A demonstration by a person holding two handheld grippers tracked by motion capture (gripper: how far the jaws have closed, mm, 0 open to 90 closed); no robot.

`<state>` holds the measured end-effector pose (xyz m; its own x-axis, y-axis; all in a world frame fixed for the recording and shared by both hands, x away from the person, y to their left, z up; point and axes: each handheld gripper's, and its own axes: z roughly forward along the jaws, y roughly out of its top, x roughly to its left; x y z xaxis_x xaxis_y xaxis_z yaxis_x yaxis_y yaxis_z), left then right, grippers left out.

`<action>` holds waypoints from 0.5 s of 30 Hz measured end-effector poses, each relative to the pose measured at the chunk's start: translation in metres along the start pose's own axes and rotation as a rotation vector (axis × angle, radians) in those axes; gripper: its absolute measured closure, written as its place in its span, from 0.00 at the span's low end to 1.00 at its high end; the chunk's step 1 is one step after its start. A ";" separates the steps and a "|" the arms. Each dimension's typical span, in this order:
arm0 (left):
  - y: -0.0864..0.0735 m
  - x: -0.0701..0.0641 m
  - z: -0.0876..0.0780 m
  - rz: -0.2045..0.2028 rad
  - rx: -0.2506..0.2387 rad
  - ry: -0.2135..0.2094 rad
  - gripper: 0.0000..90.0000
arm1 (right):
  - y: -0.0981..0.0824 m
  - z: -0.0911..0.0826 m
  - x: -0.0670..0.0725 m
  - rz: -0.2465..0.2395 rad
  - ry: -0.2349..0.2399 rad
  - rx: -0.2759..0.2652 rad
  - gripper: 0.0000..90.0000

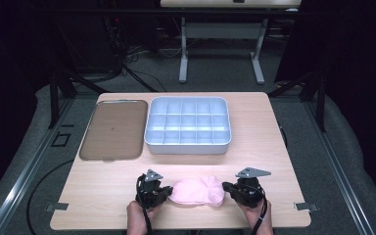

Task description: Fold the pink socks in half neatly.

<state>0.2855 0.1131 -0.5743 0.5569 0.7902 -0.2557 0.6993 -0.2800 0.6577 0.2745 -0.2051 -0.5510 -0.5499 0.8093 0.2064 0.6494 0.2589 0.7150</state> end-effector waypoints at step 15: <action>0.000 0.001 0.000 0.002 0.005 -0.015 0.96 | 0.026 -0.016 0.031 -0.063 0.081 -0.070 0.98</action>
<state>0.2866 0.1136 -0.5745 0.5648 0.7814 -0.2655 0.7004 -0.2838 0.6549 0.2657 -0.1820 -0.5150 -0.6311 0.7466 0.2105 0.5753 0.2684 0.7726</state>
